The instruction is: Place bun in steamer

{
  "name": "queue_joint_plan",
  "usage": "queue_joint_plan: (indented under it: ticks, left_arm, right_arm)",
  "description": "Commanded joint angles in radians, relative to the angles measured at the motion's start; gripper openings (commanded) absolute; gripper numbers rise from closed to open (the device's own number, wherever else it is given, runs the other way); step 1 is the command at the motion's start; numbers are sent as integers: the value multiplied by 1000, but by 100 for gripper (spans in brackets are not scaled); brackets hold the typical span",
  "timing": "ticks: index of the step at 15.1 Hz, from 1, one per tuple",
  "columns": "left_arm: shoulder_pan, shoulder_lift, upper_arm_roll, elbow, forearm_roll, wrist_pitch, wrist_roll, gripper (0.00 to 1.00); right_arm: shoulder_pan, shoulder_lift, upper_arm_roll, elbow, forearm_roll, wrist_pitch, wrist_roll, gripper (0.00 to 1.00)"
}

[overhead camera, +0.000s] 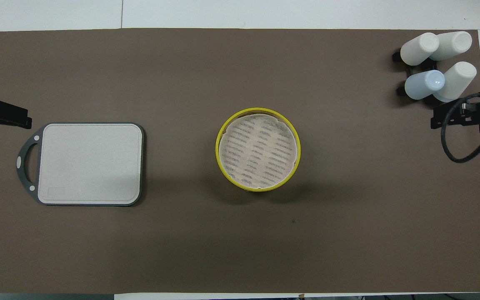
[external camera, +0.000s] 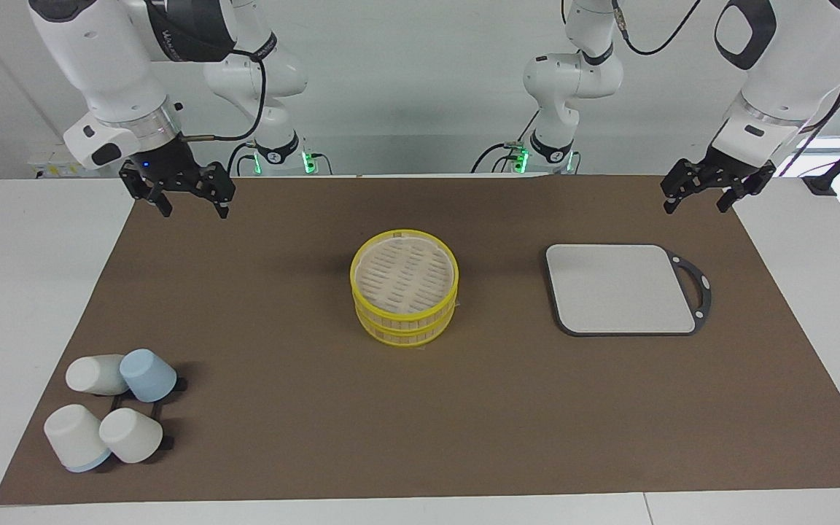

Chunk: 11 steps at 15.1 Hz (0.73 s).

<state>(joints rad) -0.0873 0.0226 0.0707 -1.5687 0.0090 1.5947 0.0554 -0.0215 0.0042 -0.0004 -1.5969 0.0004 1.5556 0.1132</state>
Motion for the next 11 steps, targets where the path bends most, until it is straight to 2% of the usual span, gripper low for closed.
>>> queue_joint_plan:
  ticks: [1, 3, 11]
  left_arm:
    - [-3, -23, 1, -30, 12, 11, 11, 100]
    - [-3, -23, 1, -30, 12, 11, 11, 100]
    - [-3, -23, 1, -30, 12, 8, 9, 100]
  right_arm:
    - [-78, 5, 3, 15, 21, -43, -23, 100]
    - [-112, 3, 3, 17, 23, -58, -29, 100]
    - [-115, 5, 3, 25, 35, -52, -102, 100]
